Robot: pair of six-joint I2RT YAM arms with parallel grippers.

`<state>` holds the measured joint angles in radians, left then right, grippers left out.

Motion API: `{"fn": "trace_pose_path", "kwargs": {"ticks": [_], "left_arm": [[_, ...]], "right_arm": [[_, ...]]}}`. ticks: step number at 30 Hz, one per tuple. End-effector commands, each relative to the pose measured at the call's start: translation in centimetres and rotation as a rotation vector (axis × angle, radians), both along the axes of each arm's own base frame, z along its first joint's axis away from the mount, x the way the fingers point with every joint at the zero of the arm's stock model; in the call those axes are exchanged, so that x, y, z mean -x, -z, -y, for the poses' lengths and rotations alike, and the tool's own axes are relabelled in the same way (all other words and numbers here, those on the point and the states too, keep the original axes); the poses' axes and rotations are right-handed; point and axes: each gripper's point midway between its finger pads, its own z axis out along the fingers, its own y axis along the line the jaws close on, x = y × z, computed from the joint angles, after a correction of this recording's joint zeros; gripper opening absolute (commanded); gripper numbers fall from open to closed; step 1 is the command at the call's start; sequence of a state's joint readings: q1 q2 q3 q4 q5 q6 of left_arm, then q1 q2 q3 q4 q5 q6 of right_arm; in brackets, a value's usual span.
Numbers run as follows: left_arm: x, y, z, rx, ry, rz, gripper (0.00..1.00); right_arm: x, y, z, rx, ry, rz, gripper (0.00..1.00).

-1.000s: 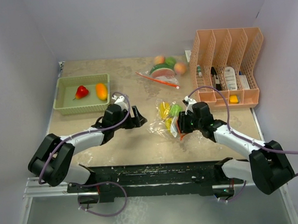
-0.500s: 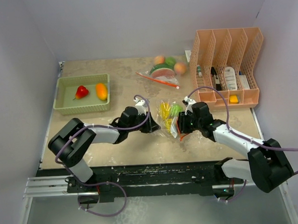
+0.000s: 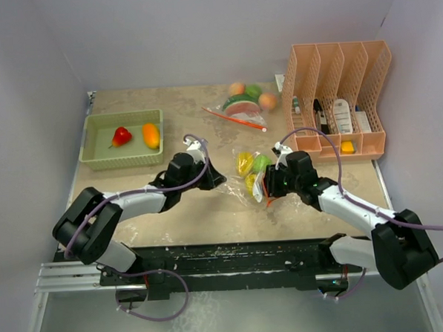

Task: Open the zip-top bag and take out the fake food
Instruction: Pick up the fake fruit from the zipper food storage bag.

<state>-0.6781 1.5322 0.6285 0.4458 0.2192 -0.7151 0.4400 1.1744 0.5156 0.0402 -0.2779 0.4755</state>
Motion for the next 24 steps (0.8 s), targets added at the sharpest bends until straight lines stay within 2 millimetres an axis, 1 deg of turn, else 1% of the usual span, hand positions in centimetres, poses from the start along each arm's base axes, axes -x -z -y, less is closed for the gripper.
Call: {"fn": "trace_pose_path", "kwargs": {"ticks": [1,4,7,9,15,21,24], "left_arm": [[-1.9,-0.3,-4.4,0.009,-0.129,-0.005,0.0],[-2.2,-0.3,-6.2,-0.011,-0.166,-0.004,0.0],[-2.3,-0.4,-7.1,-0.046,-0.186,0.009,0.0],[-2.4,-0.1,-7.5,-0.063,-0.198,0.004,0.0],[-2.3,1.6,-8.4,-0.095,-0.229,-0.034,0.0],[-2.3,2.8,-9.2,-0.108,-0.265,-0.068,0.0],[-2.4,3.2,-9.6,-0.112,-0.292,-0.09,0.0]], "right_arm": [[-0.8,-1.6,0.1,-0.011,0.027,0.05,0.2],[-0.9,-2.0,0.3,-0.012,0.037,0.058,0.2],[-1.1,-2.7,0.3,-0.019,0.049,0.071,0.2],[-1.2,-3.3,0.3,-0.026,0.057,0.077,0.2],[-1.5,-5.5,0.6,-0.037,0.076,0.112,0.2],[-1.4,-7.9,1.7,-0.02,0.121,0.148,0.2],[-1.2,-8.3,2.3,-0.004,0.146,0.108,0.2]]}}
